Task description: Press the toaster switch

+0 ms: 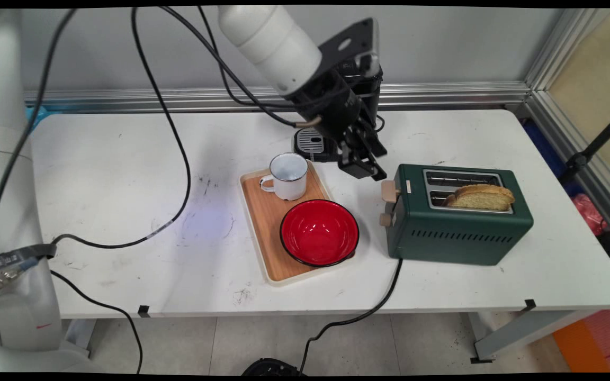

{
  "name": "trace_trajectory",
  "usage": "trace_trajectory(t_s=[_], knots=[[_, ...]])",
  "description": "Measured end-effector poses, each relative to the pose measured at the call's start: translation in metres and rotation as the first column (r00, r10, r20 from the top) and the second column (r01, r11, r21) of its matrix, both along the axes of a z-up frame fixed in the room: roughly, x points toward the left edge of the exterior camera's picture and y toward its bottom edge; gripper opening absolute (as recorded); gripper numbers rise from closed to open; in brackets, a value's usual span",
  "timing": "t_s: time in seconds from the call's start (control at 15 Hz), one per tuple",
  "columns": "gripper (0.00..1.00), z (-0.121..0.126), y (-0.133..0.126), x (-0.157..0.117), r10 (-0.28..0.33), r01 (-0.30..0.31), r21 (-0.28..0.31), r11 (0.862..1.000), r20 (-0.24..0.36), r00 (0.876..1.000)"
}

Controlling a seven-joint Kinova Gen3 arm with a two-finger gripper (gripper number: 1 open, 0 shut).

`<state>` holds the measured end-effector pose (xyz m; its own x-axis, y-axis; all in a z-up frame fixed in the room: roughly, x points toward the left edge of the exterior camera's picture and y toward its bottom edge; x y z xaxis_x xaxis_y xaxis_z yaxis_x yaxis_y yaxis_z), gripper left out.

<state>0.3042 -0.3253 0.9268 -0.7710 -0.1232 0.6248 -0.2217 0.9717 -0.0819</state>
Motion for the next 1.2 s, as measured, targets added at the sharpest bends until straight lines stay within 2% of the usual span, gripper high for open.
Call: trace_trajectory(t_s=[0.6, 1.2], knots=[[0.00, -0.034, -0.011, -0.029, -0.035, 0.036, -0.002, 0.999, 0.056, 0.998], [0.00, -0.058, -0.017, -0.049, -0.032, 0.032, 0.003, 0.999, 0.093, 0.995]])
